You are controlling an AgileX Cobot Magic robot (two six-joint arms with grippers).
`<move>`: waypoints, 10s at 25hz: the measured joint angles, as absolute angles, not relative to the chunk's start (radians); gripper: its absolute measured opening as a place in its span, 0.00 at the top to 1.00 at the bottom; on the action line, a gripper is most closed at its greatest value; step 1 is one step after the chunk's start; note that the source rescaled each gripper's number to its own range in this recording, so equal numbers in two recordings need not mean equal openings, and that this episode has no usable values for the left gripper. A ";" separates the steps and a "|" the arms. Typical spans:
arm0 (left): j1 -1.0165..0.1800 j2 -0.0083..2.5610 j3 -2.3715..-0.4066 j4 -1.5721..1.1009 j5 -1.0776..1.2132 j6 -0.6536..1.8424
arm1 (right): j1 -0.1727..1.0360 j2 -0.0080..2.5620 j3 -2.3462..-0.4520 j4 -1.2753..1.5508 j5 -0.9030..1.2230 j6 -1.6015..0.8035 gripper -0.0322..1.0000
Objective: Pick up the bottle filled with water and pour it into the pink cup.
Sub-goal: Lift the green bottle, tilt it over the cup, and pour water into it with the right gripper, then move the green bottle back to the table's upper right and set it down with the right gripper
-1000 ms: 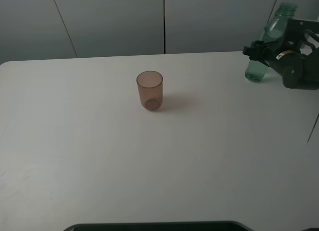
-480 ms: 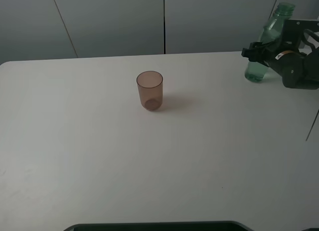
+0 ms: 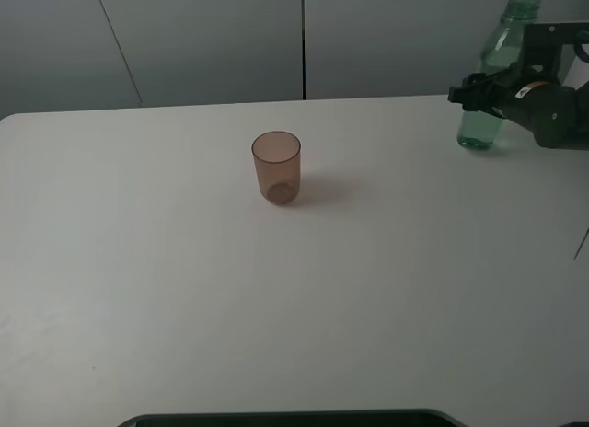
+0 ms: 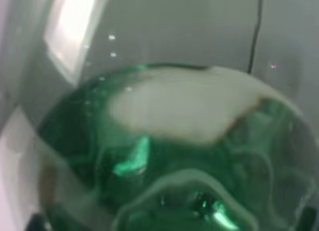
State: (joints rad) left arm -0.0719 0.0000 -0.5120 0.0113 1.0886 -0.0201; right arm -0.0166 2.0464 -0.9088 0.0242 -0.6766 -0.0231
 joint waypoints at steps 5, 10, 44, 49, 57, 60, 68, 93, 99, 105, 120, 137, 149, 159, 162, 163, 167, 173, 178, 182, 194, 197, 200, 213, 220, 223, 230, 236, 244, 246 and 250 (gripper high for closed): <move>-0.072 0.000 -0.512 0.011 1.089 -0.020 | 0.035 1.902 -0.865 0.008 -0.667 -0.042 0.97; -0.072 0.000 -0.512 0.011 1.089 -0.020 | 0.130 1.767 -0.824 0.008 -0.662 -0.071 0.97; -0.072 0.000 -0.512 0.011 1.089 -0.018 | 0.437 1.774 -0.743 0.153 -0.582 -0.823 0.97; -0.072 0.000 -0.512 0.011 1.089 -0.018 | 0.437 1.788 -0.743 0.212 -0.587 -0.935 0.97; -0.072 0.000 -0.512 0.011 1.089 -0.018 | 0.437 1.807 -0.743 0.253 -0.595 -1.131 0.97; -0.072 0.000 -0.512 0.011 1.089 -0.018 | 0.437 1.810 -0.760 0.278 -0.593 -1.190 0.97; -0.072 0.000 -0.512 0.011 1.089 -0.018 | 0.437 1.844 -0.814 0.284 -0.585 -1.299 0.97; -0.072 0.000 -0.512 0.013 1.089 -0.018 | 0.437 1.927 -0.863 0.325 -0.622 -1.602 0.97; -0.072 0.000 -0.512 0.013 1.089 -0.018 | 0.458 1.927 -0.863 0.340 -0.631 -1.627 0.97; -0.072 0.000 -0.512 0.013 1.089 -0.018 | 0.477 1.927 -0.863 0.366 -0.631 -1.663 0.97; -0.072 0.000 -0.512 0.013 1.089 -0.018 | 0.487 1.927 -0.863 0.388 -0.636 -1.746 0.97; -0.072 0.000 -0.512 0.013 1.089 -0.020 | 0.487 1.927 -0.863 0.431 -0.644 -1.825 0.97; -0.072 0.000 -0.512 0.013 1.089 -0.020 | 0.487 1.927 -0.863 0.482 -0.667 -1.877 0.97; -0.072 0.000 -0.512 0.013 1.089 -0.020 | 0.487 1.927 -0.871 0.489 -0.675 -1.911 0.97; -0.072 0.000 -0.512 0.013 1.089 -0.020 | 0.487 1.927 -0.871 0.491 -0.675 -1.911 0.97; -0.072 0.000 -0.512 0.013 1.089 -0.020 | 0.487 1.927 -0.871 0.491 -0.675 -1.913 0.97; -0.072 0.000 -0.512 0.013 1.089 -0.020 | 0.487 1.927 -0.871 0.491 -0.675 -1.916 0.97; -0.072 0.000 -0.512 0.013 1.089 -0.020 | 0.487 1.927 -0.871 0.491 -0.683 -1.918 0.97; -0.072 0.000 -0.512 0.013 1.089 -0.020 | 0.487 1.927 -0.871 0.491 -0.683 -1.922 0.97; -0.072 0.000 -0.512 0.013 1.089 -0.020 | 0.487 1.927 -0.871 0.491 -0.683 -1.924 0.97; -0.072 0.000 -0.512 0.013 1.089 -0.020 | 0.494 1.927 -0.872 0.491 -0.685 -1.847 0.97; -0.072 0.000 -0.512 0.013 1.089 -0.020 | 0.519 1.927 -0.872 0.485 -0.685 -1.774 0.97; -0.072 0.000 -0.512 0.013 1.089 -0.020 | 0.533 1.927 -0.872 0.479 -0.685 -1.641 0.97; -0.072 0.000 -0.512 0.013 1.089 -0.020 | 0.531 1.759 -0.872 0.462 -0.693 -0.902 0.97; -0.072 0.000 -0.512 0.013 1.089 -0.020 | 0.429 1.718 -0.872 0.308 -0.661 -0.370 0.97; -0.072 0.000 -0.512 0.013 1.089 -0.020 | 0.357 1.716 -0.872 0.215 -0.634 -0.210 0.97; -0.072 0.000 -0.512 0.013 1.089 -0.020 | 0.201 1.739 -0.872 0.104 -0.641 -0.148 0.97; -0.072 0.000 -0.512 0.013 1.089 -0.020 | 0.087 1.870 -0.872 0.106 -0.676 -0.116 0.97; -0.072 0.000 -0.512 0.013 1.089 -0.020 | 0.003 2.058 -0.881 0.087 -0.745 -0.105 0.97; -0.072 0.000 -0.512 0.013 1.089 -0.016 | 0.000 2.093 -0.905 0.081 -0.760 -0.089 0.97; -0.072 0.000 -0.512 0.013 1.089 -0.016 | 0.000 2.126 -0.957 0.030 -0.783 -0.031 0.97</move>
